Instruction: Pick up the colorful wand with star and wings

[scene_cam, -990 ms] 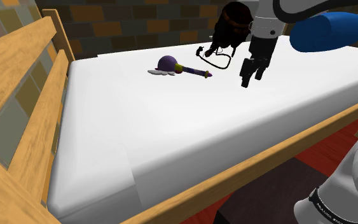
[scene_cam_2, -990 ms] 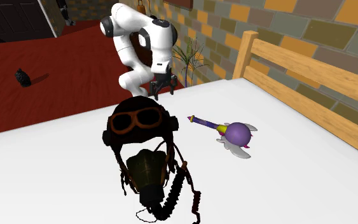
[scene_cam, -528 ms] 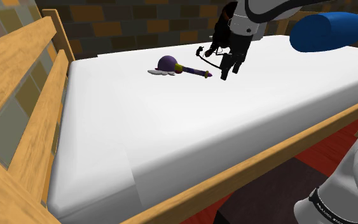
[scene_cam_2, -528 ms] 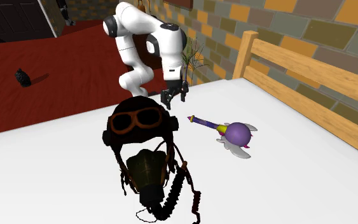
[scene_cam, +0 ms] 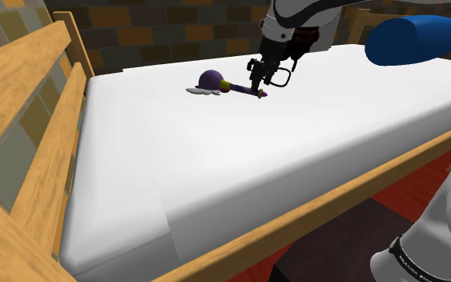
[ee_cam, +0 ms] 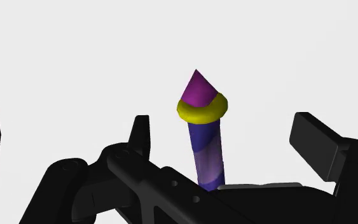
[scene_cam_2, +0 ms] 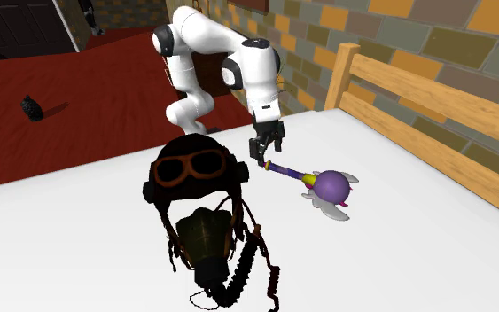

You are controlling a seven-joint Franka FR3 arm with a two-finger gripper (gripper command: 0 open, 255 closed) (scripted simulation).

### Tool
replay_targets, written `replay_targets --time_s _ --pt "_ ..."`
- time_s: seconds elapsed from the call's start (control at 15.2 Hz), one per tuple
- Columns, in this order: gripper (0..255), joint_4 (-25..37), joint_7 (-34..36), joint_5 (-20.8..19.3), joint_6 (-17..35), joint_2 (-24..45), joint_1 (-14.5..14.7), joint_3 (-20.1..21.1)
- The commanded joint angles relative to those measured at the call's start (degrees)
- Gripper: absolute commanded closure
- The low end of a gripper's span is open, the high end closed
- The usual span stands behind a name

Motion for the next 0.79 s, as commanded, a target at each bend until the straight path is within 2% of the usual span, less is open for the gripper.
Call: replay_targets --time_s 0.0,0.53,0.73 --pt "0 4.6 -2.3 1.3 0.3 3.7 0.3 -0.2" --pt "0 23.5 -9.3 6.3 0.2 17.8 0.4 0.9" --pt "0 21.0 -9.6 6.4 2.6 17.6 0.5 0.9"
